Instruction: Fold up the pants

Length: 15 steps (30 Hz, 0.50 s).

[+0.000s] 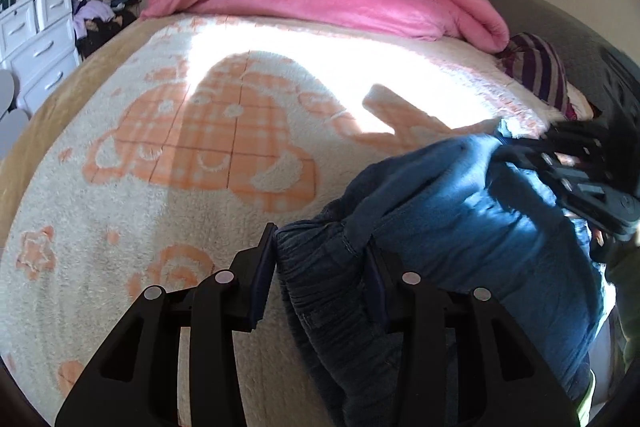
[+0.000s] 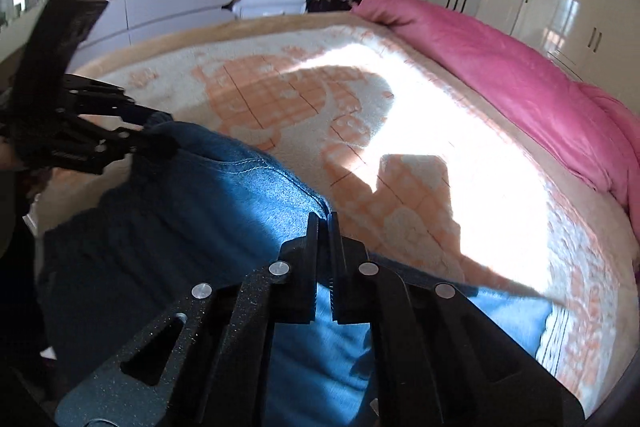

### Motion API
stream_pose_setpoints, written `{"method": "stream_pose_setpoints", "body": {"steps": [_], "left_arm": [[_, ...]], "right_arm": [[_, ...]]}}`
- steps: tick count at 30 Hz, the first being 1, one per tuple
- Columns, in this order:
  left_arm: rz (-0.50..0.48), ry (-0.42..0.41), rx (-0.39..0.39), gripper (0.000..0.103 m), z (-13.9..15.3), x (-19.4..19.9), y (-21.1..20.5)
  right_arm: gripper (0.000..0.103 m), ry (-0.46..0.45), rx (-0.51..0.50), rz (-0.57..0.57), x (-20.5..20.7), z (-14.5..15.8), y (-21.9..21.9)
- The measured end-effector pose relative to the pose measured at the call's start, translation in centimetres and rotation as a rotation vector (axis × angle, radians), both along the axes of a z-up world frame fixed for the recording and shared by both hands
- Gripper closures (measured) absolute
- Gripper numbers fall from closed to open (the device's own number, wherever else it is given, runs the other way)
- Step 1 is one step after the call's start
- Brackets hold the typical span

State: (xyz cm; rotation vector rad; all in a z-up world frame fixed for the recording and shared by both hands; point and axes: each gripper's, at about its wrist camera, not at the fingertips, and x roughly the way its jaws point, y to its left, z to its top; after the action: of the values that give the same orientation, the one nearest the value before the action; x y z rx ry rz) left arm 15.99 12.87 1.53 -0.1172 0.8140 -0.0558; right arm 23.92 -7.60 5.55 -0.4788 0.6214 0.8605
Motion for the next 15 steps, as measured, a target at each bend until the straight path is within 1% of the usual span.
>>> {"method": "stream_pose_setpoints", "body": {"steps": [3, 6, 8, 9, 12, 15], "left_arm": [[0.001, -0.018, 0.013, 0.062, 1.5, -1.9, -1.0], [-0.023, -0.041, -0.005, 0.062, 2.8, -4.7, -2.6], [-0.039, -0.033, -0.027, 0.062, 2.9, -6.5, -3.6], [-0.044, -0.018, -0.044, 0.062, 2.6, -7.7, -4.2], [-0.05, 0.048, -0.058, 0.062, 1.4, -10.1, -5.4], [-0.045, 0.12, -0.077, 0.062, 0.0, -11.6, -5.5]], "right_arm": [[0.102, 0.011, 0.056, -0.019, -3.5, 0.4, -2.6], [0.102, 0.042, 0.094, -0.036, -6.2, 0.3, -4.6], [0.102, 0.066, 0.113, -0.045, -8.3, 0.0, -5.8], [0.102, 0.083, 0.125, -0.049, -9.3, -0.1, -6.5], [0.102, 0.124, 0.139, -0.046, -12.6, -0.9, -8.0], [0.102, 0.161, 0.141, -0.025, -15.3, -1.7, -8.4]]}}
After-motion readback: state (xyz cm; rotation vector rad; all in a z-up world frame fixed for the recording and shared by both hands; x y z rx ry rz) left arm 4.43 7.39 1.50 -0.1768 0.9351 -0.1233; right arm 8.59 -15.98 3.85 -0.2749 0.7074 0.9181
